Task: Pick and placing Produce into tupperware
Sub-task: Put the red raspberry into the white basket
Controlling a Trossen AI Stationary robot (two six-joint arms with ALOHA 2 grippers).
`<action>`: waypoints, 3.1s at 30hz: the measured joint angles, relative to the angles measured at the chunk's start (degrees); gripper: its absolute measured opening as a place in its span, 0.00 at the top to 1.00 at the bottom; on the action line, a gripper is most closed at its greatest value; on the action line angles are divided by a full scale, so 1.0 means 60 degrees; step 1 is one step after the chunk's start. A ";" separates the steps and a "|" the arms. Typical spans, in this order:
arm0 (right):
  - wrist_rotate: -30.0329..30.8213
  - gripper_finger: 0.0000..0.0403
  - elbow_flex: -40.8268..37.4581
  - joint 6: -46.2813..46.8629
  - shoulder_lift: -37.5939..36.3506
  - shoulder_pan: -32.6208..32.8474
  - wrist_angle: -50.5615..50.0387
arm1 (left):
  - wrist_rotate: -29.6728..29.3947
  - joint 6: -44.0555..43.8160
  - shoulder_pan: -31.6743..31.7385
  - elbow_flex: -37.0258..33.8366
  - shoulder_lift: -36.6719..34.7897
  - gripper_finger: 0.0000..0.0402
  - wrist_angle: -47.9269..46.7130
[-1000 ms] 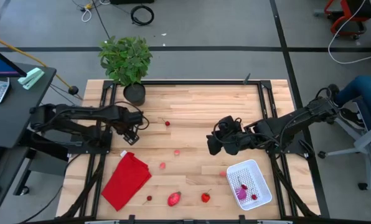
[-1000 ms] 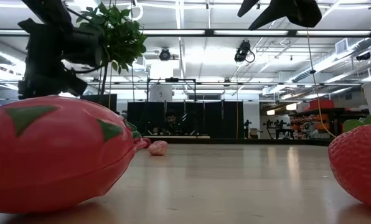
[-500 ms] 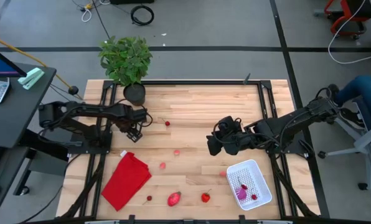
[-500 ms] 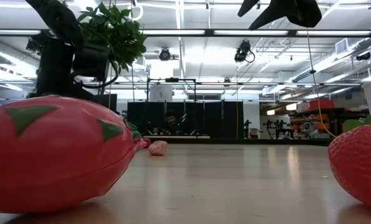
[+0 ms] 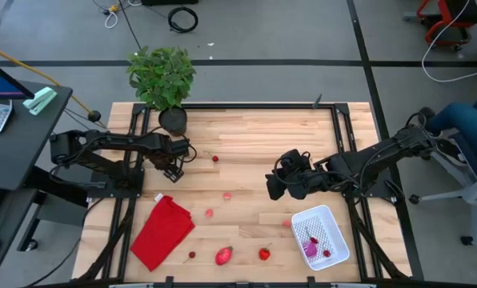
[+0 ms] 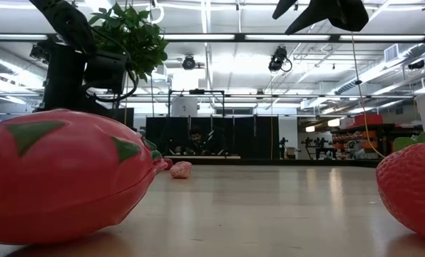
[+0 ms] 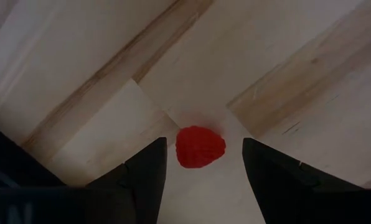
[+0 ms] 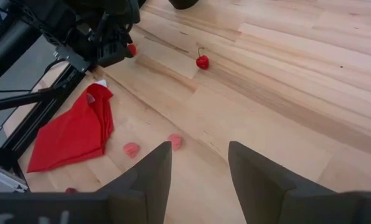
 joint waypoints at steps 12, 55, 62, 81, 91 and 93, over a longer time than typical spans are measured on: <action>0.0000 0.58 0.0000 0.0000 0.0000 0.0000 -0.0002 | -0.0324 -0.0270 0.0000 0.0000 0.0000 0.46 0.0000; 0.0005 0.58 0.0000 0.0033 0.0000 0.0002 0.0011 | -0.0670 0.0171 -0.0652 -0.0488 -0.0088 0.50 0.0553; 0.0004 0.58 0.0003 0.0273 0.0000 0.0001 0.0007 | -0.0676 0.0065 -0.0652 -0.0474 -0.0004 0.50 0.0543; 0.0066 0.58 0.0000 0.0263 0.0000 -0.0009 0.0007 | 0.0338 -0.0049 -0.0659 -0.0318 -0.0004 0.72 0.0611; 0.0289 0.59 0.0004 0.0963 -0.0113 -0.0228 -0.2649 | 0.2163 -0.0114 -0.1778 0.2919 -0.0021 0.72 0.2110; 0.0205 0.59 0.0004 0.1606 -0.0120 -0.0361 -0.4020 | 0.2189 -0.0108 -0.2099 0.3749 -0.0007 0.72 0.2428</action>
